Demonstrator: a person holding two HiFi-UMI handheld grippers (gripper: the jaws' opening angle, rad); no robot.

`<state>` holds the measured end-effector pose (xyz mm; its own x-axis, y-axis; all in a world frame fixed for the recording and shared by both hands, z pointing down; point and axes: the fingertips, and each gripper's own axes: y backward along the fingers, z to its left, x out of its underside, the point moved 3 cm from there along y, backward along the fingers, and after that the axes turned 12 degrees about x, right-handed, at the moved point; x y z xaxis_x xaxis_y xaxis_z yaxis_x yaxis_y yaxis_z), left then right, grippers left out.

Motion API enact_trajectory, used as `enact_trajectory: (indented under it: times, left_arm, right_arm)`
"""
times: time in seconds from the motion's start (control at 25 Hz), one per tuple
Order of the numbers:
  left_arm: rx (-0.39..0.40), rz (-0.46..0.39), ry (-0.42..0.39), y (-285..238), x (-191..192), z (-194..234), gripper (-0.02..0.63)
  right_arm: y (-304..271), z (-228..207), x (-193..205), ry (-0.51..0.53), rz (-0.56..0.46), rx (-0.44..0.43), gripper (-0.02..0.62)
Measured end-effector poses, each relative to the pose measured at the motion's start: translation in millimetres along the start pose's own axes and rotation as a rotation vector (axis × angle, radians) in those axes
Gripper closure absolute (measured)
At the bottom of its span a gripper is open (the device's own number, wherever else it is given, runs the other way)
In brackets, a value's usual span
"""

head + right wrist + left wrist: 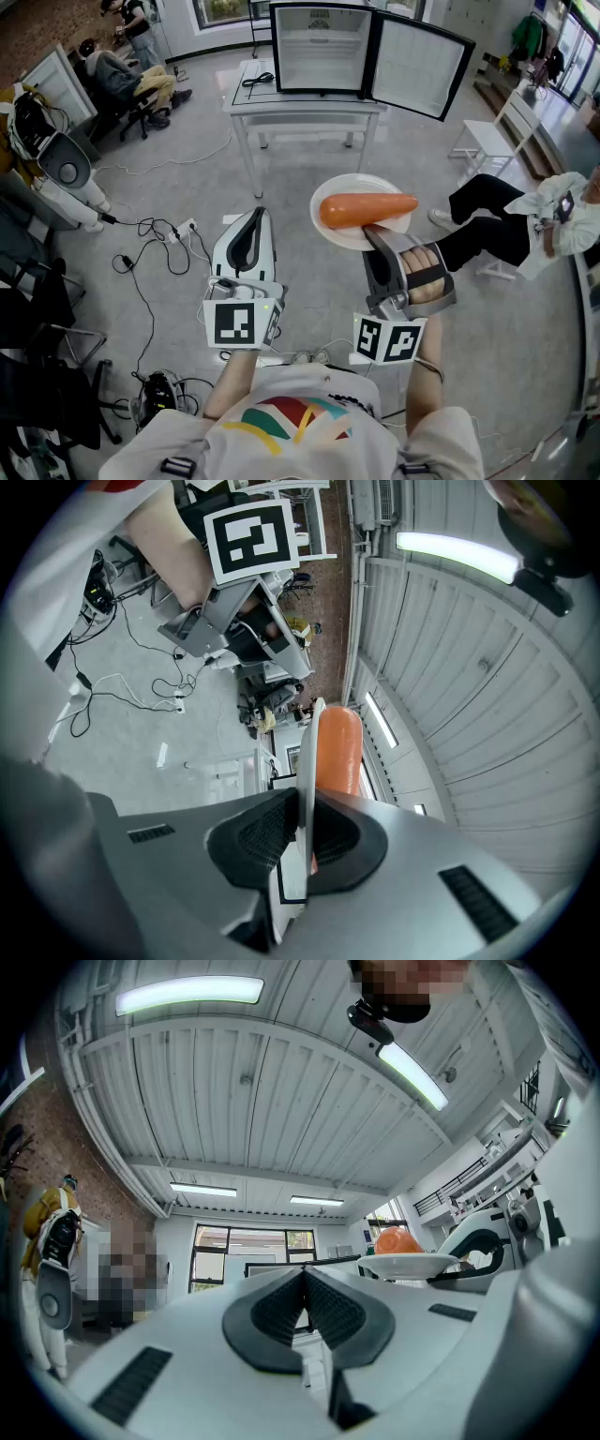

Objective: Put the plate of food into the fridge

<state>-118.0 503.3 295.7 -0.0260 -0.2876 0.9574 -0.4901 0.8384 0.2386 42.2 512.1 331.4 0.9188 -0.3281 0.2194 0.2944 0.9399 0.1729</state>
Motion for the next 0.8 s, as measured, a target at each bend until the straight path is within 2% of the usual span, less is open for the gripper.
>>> enact_trajectory:
  times: [0.8]
  left_arm:
    - [0.007, 0.001, -0.010, -5.7, 3.4, -4.0, 0.600]
  right_arm:
    - [0.5, -4.0, 0.9, -0.019, -0.017, 0.006, 0.571]
